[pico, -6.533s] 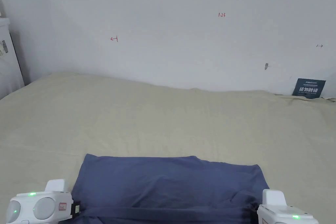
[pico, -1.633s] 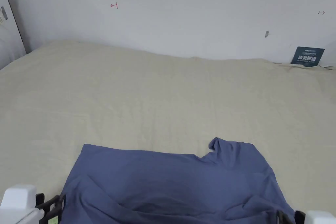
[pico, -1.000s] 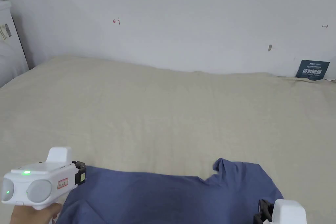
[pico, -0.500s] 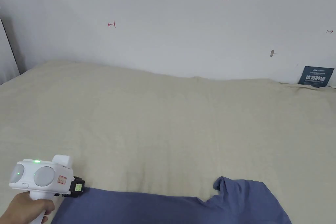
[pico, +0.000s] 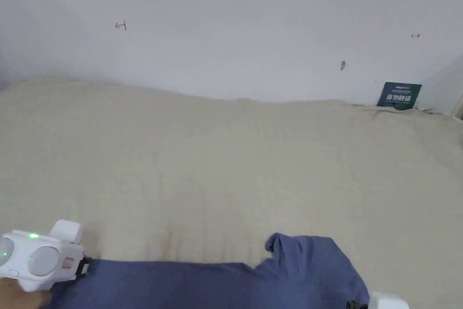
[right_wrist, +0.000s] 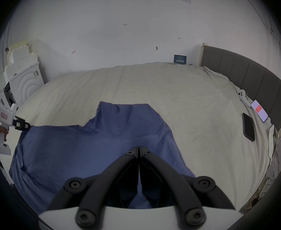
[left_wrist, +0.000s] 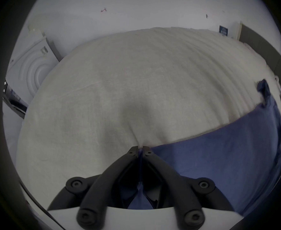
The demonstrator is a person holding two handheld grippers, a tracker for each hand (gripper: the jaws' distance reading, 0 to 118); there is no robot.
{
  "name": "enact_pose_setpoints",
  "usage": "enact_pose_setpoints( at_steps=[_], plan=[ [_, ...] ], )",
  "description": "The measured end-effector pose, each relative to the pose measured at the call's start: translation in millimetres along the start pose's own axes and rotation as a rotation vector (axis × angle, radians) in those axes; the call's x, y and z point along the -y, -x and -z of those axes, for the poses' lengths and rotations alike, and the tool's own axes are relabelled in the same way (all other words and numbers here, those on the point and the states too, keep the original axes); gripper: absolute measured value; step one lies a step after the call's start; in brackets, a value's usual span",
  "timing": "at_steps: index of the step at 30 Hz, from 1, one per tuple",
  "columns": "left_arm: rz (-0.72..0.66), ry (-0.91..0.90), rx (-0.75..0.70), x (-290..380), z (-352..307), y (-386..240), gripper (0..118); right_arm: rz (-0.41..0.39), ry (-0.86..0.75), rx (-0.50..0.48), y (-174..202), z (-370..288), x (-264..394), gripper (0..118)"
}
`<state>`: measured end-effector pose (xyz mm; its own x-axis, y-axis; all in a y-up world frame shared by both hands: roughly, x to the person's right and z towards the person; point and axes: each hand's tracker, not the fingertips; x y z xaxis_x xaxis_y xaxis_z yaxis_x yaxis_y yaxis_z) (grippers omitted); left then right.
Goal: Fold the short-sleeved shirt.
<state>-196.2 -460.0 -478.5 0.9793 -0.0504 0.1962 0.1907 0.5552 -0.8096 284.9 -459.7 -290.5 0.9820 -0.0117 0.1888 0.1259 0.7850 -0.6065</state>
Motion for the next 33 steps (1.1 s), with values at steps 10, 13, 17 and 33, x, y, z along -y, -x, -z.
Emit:
enact_pose_setpoints(
  at_steps=[10,13,17,33],
  plan=[
    [-0.033,-0.197,0.021,26.0,-67.9,3.8,0,0.019,0.181,-0.024,-47.1,90.3,-76.5,33],
    [-0.048,-0.209,0.020,33.2,-73.2,4.6,0,0.019,0.293,-0.049,-49.1,125.3,-88.3,43],
    [-0.056,-0.200,0.013,40.4,-71.8,4.4,0,-0.008,0.371,-0.051,-44.3,161.3,-86.3,44],
    [-0.109,-0.193,0.037,54.1,-83.7,8.9,0,-0.011,0.243,-0.120,-48.3,98.7,-95.3,0]
  ],
)
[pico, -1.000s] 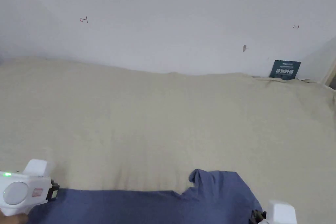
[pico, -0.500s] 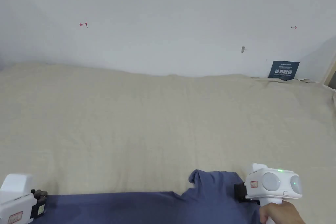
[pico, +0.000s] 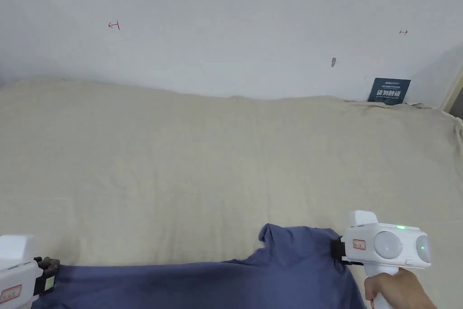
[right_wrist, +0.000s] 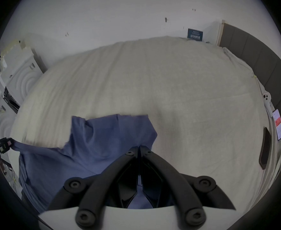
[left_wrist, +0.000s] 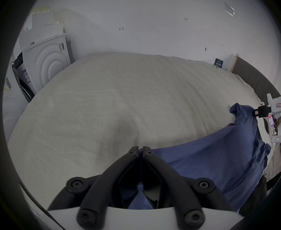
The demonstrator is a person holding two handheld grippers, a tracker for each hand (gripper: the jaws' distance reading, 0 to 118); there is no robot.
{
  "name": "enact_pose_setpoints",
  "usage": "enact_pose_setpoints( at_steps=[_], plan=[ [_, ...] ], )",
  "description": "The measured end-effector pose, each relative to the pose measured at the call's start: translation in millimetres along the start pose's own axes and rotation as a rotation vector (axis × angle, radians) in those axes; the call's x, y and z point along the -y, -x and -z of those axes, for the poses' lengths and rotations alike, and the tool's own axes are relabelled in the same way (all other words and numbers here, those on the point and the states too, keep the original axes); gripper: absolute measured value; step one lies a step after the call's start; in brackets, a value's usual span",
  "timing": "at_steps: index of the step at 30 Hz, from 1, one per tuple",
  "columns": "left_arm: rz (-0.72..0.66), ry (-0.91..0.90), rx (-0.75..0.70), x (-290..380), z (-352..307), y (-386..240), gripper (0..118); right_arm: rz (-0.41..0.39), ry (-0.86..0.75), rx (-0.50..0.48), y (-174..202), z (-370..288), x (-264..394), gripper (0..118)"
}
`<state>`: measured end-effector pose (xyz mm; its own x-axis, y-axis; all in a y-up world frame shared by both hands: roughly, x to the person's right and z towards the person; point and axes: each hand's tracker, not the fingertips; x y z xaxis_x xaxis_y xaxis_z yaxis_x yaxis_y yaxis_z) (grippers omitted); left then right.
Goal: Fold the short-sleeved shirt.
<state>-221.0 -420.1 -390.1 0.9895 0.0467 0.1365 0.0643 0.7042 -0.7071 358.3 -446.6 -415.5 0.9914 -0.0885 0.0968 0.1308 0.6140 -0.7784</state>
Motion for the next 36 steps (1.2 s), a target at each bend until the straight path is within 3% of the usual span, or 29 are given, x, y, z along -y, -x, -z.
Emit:
enact_pose_setpoints(
  at_steps=[18,28,36],
  plan=[
    [-0.094,-0.108,0.110,28.5,-85.8,45.5,0,-0.067,-0.234,-0.032,6.8,-168.1,76.2,0],
    [-0.065,0.045,0.109,109.5,-91.0,47.1,0,-0.050,-0.101,0.004,0.6,-185.5,180.3,0],
    [-0.019,0.205,0.025,158.7,-61.7,24.1,0,-0.080,0.065,0.084,3.8,-140.4,239.3,0]
  ],
)
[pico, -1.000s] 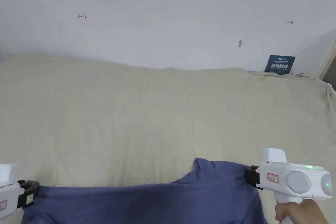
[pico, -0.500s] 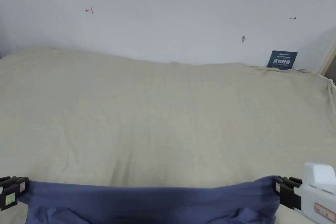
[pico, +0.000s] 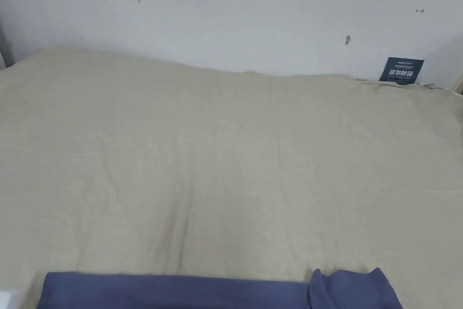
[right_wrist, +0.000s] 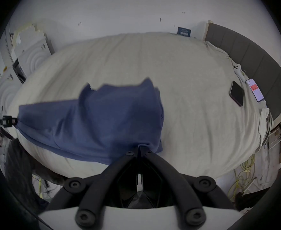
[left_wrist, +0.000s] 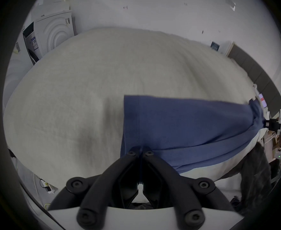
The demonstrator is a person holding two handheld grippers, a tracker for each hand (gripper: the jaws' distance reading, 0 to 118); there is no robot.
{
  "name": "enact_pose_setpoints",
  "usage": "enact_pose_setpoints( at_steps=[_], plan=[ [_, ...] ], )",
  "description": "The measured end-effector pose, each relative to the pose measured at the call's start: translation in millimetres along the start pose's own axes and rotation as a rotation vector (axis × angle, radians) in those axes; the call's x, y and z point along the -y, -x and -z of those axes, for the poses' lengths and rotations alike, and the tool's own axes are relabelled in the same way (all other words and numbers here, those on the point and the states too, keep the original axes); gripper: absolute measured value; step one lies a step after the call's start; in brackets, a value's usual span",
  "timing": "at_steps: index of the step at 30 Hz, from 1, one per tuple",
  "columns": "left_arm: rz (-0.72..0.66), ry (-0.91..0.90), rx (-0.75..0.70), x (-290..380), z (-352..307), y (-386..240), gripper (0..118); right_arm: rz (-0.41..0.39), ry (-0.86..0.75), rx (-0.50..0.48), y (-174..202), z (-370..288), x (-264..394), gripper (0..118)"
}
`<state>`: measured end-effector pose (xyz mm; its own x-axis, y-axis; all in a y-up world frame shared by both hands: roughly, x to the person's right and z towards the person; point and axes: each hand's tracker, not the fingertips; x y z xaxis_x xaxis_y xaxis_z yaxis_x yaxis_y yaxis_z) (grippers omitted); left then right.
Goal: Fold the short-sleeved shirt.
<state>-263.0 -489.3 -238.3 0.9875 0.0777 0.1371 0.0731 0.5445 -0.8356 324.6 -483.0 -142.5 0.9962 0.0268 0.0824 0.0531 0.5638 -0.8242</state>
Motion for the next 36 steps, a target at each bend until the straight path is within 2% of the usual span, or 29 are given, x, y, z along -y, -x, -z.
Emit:
enact_pose_setpoints(
  at_steps=[10,12,13,14,15,16,18,20,27,29,30,32,34,36],
  plan=[
    [0.032,-0.019,-0.060,-2.7,-6.9,-21.1,0,-0.039,0.006,0.081,17.3,24.9,-1.9,1],
    [0.029,-0.035,-0.055,-2.4,-10.3,-21.0,3,-0.036,0.002,0.086,17.6,20.7,-3.4,3],
    [0.024,-0.038,-0.049,-2.9,-13.2,-17.6,8,-0.034,-0.001,0.088,18.4,16.0,-4.8,5],
    [0.019,-0.040,-0.044,-4.5,-17.7,-16.1,14,-0.035,-0.008,0.088,19.0,11.0,-6.7,11],
    [0.009,-0.055,-0.031,-6.4,-24.7,-15.3,21,-0.029,-0.031,0.088,19.4,4.0,-8.8,28],
    [-0.005,-0.097,-0.037,-8.7,-32.7,-15.5,28,-0.026,-0.065,0.097,20.6,-3.5,-12.2,39],
    [-0.022,-0.178,-0.052,-15.6,-45.7,-16.0,47,-0.026,-0.127,0.105,23.9,-16.6,-22.0,43],
    [-0.008,-0.267,-0.058,-24.1,-57.3,-21.2,51,-0.012,-0.203,0.102,26.9,-27.1,-33.4,43],
    [0.040,-0.511,-0.134,-54.3,-59.8,-39.1,50,0.038,-0.475,0.081,45.8,-31.1,-72.6,43],
    [0.048,-0.559,-0.151,-57.9,-56.0,-44.3,48,0.033,-0.528,0.094,53.3,-30.6,-79.0,39],
    [0.052,-0.582,-0.154,-59.6,-54.8,-48.0,42,0.028,-0.556,0.096,56.9,-30.9,-81.4,28],
    [0.067,-0.627,-0.157,-60.1,-55.6,-55.3,23,0.035,-0.595,0.102,62.7,-28.9,-84.1,6],
    [0.069,-0.656,-0.168,-58.5,-54.0,-63.7,4,0.047,-0.612,0.084,66.4,-30.6,-85.7,0],
    [0.070,-0.693,-0.172,-54.3,-55.4,-68.1,0,0.056,-0.621,0.083,70.6,-32.3,-87.0,0]
  ],
)
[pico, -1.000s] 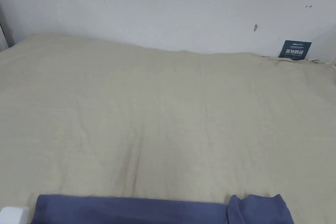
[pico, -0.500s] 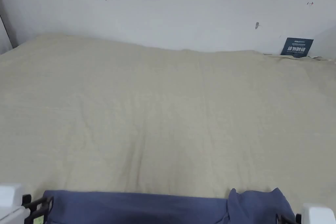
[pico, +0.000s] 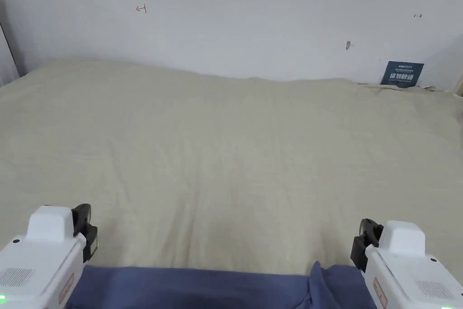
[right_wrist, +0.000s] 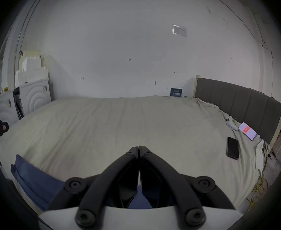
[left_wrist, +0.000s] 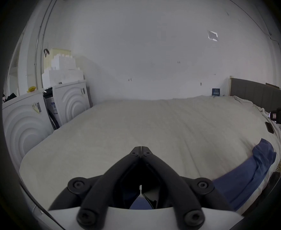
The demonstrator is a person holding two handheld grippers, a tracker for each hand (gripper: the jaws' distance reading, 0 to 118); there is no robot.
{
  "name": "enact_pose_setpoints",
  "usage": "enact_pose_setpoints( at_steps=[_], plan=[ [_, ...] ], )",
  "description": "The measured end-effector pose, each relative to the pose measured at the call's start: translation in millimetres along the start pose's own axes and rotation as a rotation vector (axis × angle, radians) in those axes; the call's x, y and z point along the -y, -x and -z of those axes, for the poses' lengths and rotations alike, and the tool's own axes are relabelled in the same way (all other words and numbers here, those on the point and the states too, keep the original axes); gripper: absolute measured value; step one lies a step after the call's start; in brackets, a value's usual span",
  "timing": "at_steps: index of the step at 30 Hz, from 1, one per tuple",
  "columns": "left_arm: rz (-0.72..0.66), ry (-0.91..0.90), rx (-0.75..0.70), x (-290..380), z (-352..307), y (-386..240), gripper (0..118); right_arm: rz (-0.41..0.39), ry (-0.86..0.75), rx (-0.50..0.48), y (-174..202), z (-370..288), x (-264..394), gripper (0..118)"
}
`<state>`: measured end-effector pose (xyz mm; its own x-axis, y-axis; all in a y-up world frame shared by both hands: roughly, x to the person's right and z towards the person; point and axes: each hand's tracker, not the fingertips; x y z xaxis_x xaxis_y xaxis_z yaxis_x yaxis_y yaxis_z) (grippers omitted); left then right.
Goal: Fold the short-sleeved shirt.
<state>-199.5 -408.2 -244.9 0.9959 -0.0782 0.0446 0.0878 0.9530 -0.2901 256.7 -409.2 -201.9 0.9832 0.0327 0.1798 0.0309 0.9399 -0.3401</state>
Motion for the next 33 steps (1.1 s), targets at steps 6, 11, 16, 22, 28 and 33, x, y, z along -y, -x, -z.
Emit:
enact_pose_setpoints(
  at_steps=[6,11,16,22,28,33],
  plan=[
    [-0.097,-0.024,-0.031,5.6,-13.9,0.2,0,-0.016,-0.033,0.011,7.2,-2.5,-0.4,0],
    [-0.291,0.137,0.044,14.3,-15.3,38.2,0,-0.007,-0.021,-0.003,11.4,-1.8,1.2,0],
    [-0.329,0.394,0.204,32.0,-0.9,93.2,0,-0.037,0.001,-0.022,19.1,1.1,6.2,0],
    [-0.451,0.579,0.347,53.1,24.2,127.1,0,-0.042,0.012,-0.049,25.1,4.2,10.9,0],
    [-0.508,0.703,0.439,77.1,50.1,127.4,79,-0.037,0.028,-0.048,27.0,4.1,13.0,0],
    [-0.439,0.711,0.431,74.7,52.5,109.6,78,-0.043,0.034,-0.040,25.4,3.9,13.6,0]
  ],
)
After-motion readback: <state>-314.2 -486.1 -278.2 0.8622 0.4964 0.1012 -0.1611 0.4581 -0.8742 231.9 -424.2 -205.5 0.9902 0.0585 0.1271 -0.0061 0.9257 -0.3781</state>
